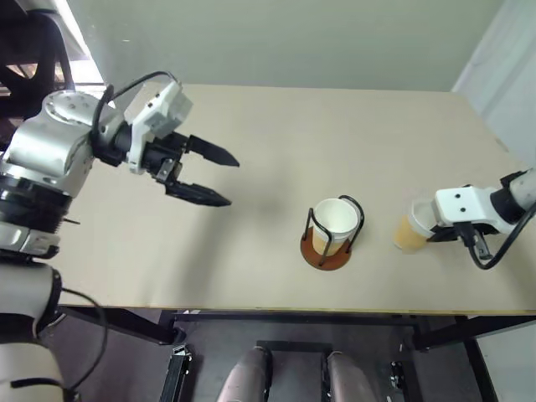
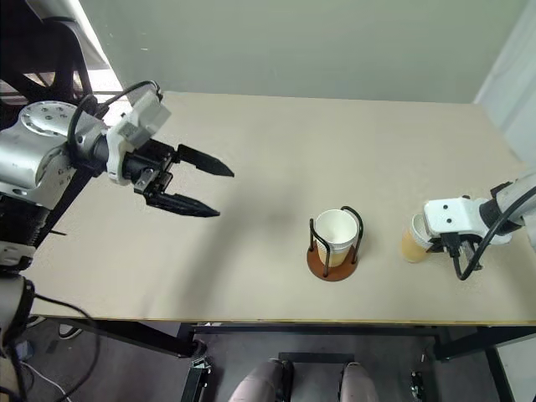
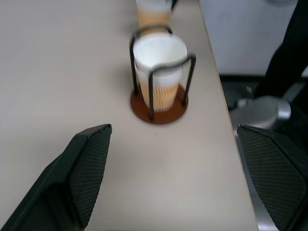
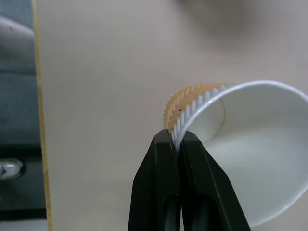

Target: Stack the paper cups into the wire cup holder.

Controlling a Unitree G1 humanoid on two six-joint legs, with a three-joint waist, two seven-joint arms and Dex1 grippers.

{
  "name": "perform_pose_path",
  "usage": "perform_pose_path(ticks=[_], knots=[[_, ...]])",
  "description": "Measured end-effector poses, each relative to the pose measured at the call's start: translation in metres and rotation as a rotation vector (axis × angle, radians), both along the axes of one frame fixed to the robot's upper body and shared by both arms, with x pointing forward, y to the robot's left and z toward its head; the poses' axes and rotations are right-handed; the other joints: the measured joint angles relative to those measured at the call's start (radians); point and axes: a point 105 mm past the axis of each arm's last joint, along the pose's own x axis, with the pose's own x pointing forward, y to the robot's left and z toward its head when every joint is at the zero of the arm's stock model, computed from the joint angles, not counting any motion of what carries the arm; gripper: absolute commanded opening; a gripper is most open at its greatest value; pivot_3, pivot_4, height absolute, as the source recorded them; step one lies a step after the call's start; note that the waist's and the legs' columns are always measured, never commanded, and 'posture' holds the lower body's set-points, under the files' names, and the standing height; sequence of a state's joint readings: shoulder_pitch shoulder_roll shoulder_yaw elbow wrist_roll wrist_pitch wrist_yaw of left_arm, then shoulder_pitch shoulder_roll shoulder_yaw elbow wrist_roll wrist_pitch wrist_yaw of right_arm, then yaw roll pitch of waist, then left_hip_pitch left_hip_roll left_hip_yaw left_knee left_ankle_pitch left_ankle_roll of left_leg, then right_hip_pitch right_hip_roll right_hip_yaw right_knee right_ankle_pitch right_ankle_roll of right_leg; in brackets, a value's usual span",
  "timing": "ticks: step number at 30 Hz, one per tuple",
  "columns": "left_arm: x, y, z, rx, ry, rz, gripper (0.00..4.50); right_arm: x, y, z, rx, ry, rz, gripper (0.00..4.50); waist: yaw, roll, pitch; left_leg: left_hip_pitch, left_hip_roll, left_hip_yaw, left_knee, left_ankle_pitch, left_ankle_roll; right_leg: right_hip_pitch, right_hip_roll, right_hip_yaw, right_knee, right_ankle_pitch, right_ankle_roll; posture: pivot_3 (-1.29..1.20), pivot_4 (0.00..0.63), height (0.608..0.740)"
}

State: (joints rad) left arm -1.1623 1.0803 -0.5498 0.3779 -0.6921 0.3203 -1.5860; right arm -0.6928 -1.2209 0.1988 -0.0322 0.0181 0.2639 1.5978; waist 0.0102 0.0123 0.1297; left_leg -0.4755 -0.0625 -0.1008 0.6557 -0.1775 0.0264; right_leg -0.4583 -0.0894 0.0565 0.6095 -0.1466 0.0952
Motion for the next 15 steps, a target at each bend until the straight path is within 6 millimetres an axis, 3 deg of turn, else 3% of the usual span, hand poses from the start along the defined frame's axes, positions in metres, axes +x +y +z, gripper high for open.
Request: perform_pose_path(ticks=[7, 10, 15], knots=[[0.000, -0.006, -0.008, 0.047, -0.004, -0.048, 4.50, -0.005, 0.035, 0.064, 0.077, -0.157, 0.070, 0.02, -0.001, 0.000, 0.000, -0.001, 0.000, -0.001, -0.004, 0.000, -0.002, -0.003, 0.000, 0.000, 0.000, -0.001, -0.004, 0.00, 0.150, 0.740], [0.002, -0.007, -0.010, 0.057, -0.003, -0.056, 4.50, -0.012, 0.060, 0.093, 0.134, -0.219, 0.129, 0.02, -0.002, 0.000, 0.000, 0.000, 0.000, -0.001, -0.008, 0.004, 0.001, -0.005, 0.000, -0.001, 0.000, -0.002, -0.005, 0.00, 0.150, 0.740], [0.005, -0.008, -0.011, 0.061, -0.008, -0.064, 4.50, -0.026, 0.087, 0.108, 0.172, -0.218, 0.200, 0.02, -0.001, 0.000, 0.000, -0.001, 0.002, -0.002, -0.010, 0.004, 0.000, -0.006, 0.001, -0.004, 0.001, -0.007, -0.007, 0.00, 0.150, 0.740]])
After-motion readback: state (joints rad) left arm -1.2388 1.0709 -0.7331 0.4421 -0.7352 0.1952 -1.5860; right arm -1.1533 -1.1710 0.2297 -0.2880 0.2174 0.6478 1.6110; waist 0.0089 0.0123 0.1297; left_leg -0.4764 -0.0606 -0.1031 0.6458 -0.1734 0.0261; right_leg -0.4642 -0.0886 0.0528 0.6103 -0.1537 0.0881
